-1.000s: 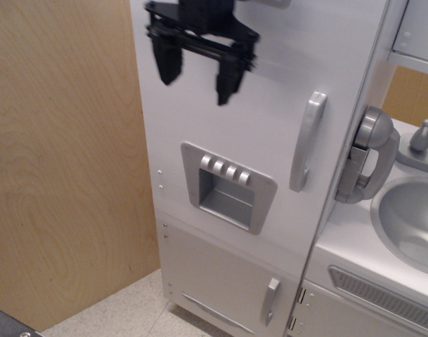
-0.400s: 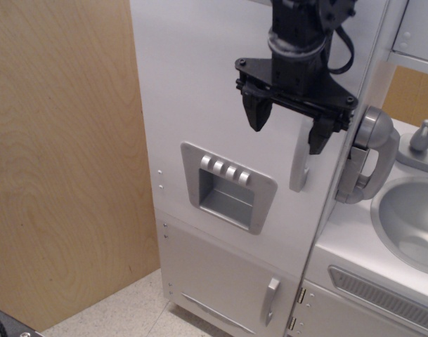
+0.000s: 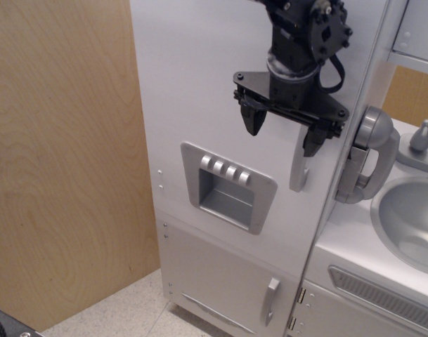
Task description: Open fridge
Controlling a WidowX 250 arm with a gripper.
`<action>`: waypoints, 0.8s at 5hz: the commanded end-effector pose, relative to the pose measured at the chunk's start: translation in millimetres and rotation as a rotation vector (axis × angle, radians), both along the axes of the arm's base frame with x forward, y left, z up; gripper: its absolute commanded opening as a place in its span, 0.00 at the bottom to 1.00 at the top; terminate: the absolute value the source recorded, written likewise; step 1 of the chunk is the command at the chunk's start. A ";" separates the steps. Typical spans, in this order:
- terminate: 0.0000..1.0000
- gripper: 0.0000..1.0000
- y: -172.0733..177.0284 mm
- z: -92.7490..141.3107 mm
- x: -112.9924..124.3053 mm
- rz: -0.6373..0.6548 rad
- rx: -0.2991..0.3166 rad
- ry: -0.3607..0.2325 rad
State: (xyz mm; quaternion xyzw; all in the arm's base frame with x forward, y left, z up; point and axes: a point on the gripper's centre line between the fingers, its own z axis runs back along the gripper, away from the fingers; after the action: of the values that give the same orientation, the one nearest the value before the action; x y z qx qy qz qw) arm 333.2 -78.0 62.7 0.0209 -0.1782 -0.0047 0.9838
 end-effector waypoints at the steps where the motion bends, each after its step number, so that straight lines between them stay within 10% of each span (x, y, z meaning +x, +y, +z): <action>1: 0.00 1.00 -4.9 12.1 16.8 -0.017 -0.022 -0.046; 2: 0.00 0.00 -4.8 11.7 18.1 -0.025 -0.030 -0.048; 4: 0.00 0.00 -2.4 12.6 14.5 -0.062 -0.032 -0.045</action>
State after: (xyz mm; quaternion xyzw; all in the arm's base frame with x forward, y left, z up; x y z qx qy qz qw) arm 343.6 -82.0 56.8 0.0019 -0.1763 -0.0326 0.9838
